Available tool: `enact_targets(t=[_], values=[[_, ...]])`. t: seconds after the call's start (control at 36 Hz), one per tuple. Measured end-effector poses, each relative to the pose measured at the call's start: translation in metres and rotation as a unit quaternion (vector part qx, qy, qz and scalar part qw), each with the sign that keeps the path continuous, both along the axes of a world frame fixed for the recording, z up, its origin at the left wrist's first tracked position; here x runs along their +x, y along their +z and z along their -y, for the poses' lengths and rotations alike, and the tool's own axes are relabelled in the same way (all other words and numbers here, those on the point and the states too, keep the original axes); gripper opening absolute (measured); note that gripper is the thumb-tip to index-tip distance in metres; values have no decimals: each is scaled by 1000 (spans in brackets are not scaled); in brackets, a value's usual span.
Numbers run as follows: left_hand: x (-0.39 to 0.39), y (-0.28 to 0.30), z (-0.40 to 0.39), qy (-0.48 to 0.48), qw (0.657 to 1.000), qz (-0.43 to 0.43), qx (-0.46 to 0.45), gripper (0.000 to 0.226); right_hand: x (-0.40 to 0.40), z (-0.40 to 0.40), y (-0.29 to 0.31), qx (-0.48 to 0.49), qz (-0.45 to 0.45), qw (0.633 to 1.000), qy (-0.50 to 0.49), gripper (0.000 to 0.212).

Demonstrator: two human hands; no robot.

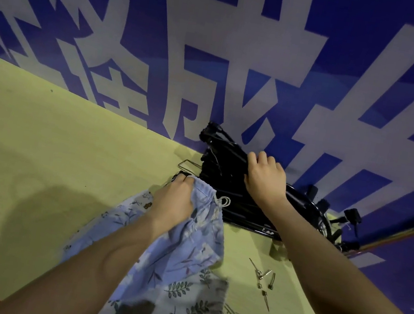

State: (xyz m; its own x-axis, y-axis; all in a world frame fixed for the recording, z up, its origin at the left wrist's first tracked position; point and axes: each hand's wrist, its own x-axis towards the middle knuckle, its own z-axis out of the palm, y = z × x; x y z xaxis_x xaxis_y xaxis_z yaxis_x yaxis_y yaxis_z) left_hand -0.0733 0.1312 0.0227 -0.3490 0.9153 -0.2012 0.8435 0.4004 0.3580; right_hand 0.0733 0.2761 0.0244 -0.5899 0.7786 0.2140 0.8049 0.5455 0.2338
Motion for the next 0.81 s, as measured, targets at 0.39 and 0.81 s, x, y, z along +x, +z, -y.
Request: enact_targets(t=[0.39, 0.81], values=[[24, 12, 7, -33, 997, 63, -11, 70, 57, 51, 50, -52, -45, 997, -19, 48], [31, 9, 39, -30, 992, 123, 16, 79, 117, 117, 36, -110, -73, 990, 56, 54]])
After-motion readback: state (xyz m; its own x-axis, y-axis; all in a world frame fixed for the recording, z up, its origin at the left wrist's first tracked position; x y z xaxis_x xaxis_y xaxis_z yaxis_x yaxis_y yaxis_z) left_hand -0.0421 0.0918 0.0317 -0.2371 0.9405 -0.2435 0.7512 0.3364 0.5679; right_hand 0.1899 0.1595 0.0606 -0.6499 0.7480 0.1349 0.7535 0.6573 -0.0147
